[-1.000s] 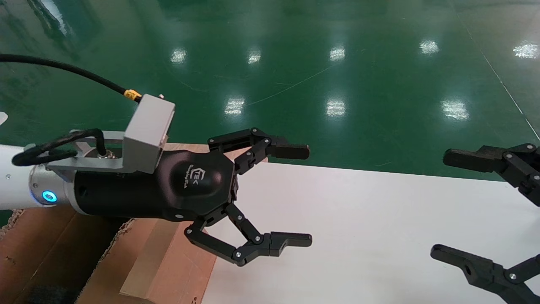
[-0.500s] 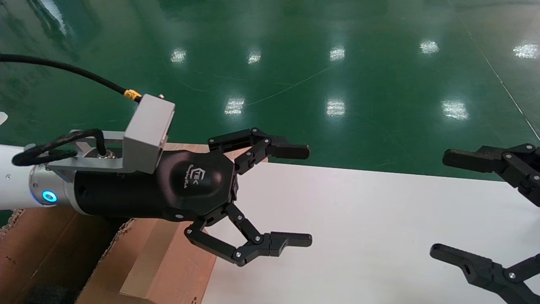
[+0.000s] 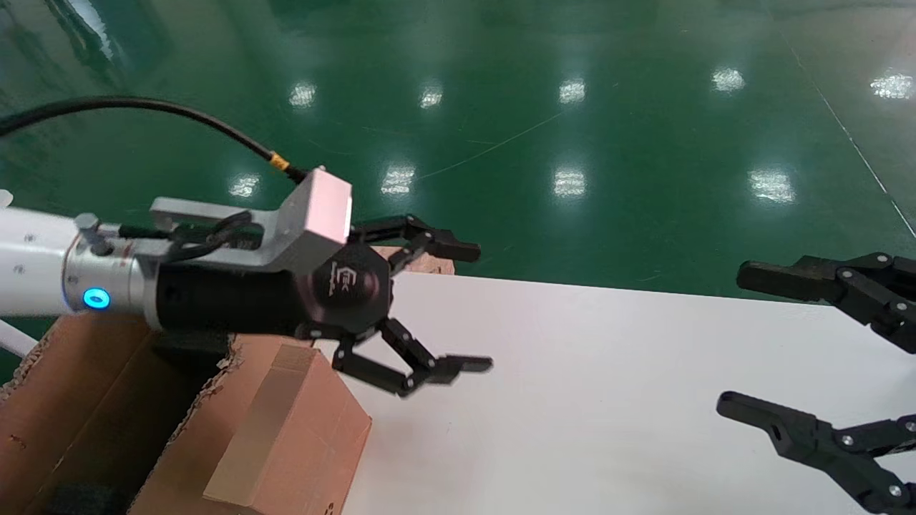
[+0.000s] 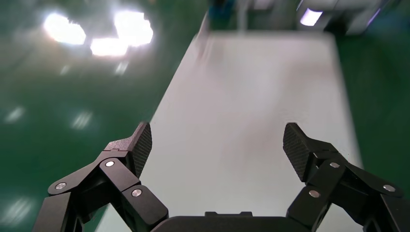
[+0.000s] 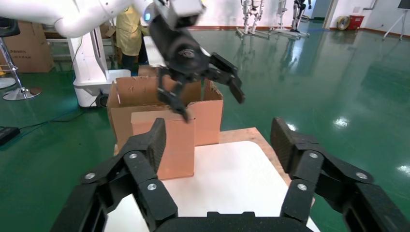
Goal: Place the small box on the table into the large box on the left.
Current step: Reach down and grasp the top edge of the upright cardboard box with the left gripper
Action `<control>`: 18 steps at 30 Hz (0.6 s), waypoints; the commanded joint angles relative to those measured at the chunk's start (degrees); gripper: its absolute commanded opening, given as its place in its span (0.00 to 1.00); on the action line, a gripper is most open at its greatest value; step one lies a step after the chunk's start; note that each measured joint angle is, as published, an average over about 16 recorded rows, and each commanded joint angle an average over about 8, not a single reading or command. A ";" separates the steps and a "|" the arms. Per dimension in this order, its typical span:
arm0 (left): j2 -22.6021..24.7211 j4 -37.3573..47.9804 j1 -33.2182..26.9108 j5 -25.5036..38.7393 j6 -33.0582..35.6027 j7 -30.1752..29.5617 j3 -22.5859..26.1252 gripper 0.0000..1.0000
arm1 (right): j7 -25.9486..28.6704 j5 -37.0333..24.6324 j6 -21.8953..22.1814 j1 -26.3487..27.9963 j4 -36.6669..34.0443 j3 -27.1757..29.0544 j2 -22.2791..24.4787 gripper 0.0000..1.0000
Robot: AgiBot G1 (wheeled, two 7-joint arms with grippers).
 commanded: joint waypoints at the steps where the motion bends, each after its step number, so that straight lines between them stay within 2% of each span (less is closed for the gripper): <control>1: -0.28 -0.47 -3.27 4.87 -0.08 -1.95 1.68 1.00 | 0.00 0.00 0.00 0.00 0.00 0.00 0.00 0.00; 6: 0.27 -0.46 -9.25 11.03 1.38 -4.48 3.09 1.00 | 0.00 0.00 0.01 0.00 -0.01 0.00 0.01 0.00; 13: 0.41 0.19 -10.33 12.44 1.85 -5.14 3.63 1.00 | -0.01 0.01 0.02 0.00 -0.01 0.00 0.01 0.00; 18: 1.11 0.23 -13.03 18.95 2.80 -11.77 6.54 1.00 | -0.01 0.02 0.02 0.00 -0.02 0.00 0.01 0.00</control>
